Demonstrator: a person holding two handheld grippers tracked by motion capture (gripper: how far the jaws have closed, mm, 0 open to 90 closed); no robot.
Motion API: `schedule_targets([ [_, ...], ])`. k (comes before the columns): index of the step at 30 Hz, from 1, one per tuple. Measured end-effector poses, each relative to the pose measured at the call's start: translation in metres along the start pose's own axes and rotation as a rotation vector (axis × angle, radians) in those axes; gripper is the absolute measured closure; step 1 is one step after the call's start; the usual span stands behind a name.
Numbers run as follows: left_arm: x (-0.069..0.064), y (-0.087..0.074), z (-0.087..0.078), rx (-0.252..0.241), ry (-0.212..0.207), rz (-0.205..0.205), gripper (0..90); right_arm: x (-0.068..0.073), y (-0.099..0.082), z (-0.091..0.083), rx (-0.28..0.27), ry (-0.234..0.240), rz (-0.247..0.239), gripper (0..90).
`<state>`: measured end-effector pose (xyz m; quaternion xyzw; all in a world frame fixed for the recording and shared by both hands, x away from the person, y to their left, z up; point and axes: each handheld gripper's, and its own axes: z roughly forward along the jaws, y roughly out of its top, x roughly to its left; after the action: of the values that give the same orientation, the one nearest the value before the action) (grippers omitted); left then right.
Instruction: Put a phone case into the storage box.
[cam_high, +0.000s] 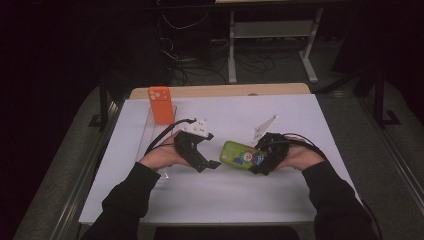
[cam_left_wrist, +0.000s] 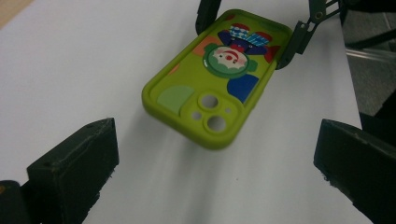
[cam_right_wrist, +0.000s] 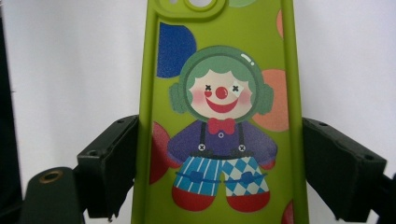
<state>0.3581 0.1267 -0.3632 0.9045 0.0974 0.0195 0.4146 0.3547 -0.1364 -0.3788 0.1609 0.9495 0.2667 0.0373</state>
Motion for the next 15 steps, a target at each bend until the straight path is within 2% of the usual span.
schedule_targets([
  [3,-0.004,0.0,0.004,0.007,-0.03,0.033,0.0,0.006,0.005,0.004,0.01,0.021,-0.035,15.4],
  [8,-0.01,0.001,0.005,0.023,-0.069,0.066,0.0,0.013,0.013,0.008,0.02,0.054,-0.082,15.4],
  [15,-0.016,0.001,0.008,0.064,-0.095,0.129,0.0,0.026,0.022,0.007,0.025,0.083,-0.134,15.4],
])
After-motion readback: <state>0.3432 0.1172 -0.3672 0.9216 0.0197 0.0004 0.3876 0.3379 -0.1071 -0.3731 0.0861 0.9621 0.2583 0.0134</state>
